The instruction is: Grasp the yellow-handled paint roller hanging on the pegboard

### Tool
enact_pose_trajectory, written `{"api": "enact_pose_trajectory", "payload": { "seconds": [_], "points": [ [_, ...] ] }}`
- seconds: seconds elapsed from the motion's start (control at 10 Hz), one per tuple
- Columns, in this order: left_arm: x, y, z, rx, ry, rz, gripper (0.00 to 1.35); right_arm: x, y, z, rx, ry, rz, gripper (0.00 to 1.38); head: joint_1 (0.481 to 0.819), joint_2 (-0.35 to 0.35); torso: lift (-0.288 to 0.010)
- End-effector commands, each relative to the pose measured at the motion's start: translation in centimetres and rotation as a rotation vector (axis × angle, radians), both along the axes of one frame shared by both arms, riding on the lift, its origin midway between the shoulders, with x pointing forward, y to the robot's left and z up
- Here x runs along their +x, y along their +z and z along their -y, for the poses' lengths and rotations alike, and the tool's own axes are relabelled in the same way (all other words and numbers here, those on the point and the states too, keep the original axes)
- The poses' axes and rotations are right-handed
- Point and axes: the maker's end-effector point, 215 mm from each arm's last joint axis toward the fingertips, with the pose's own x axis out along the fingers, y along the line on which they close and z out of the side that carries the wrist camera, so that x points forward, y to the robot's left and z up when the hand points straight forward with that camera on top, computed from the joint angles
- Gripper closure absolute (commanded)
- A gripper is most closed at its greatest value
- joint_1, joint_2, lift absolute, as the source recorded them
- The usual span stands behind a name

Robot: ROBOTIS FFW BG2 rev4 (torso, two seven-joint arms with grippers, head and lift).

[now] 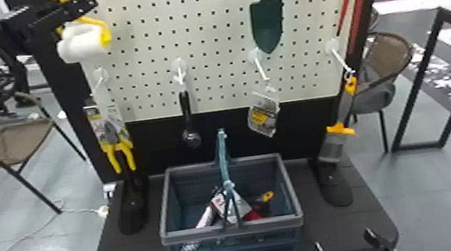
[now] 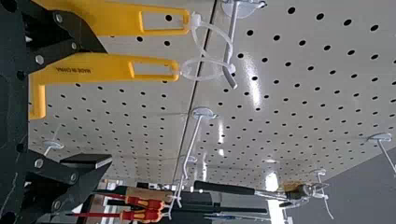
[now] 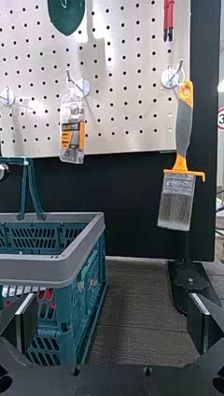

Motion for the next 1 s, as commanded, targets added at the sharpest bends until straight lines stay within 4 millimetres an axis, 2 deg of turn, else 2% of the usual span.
{"api": "enact_pose_trajectory", "payload": {
  "seconds": [0.0,0.3,0.4,0.9],
  "points": [
    [0.1,-0.1,-0.2,0.015,0.008,0.000,0.82,0.0,0.0,0.0,0.000,0.000,0.000,0.10,0.549,0.000,-0.100],
    [0.0,-1.5,0.3,0.048,-0.015,-0.040,0.86,0.0,0.0,0.0,0.001,-0.001,-0.001,0.10,0.549,0.000,-0.100],
    [0.2,-1.1,0.0,0.067,0.003,-0.017,1.24,0.0,-0.1,0.1,-0.001,-0.001,-0.002,0.10,0.549,0.000,-0.100],
    [0.2,-0.8,-0.1,0.058,0.008,-0.011,1.22,0.1,0.0,0.0,-0.001,0.004,0.000,0.10,0.549,0.000,-0.100]
  ]
}}
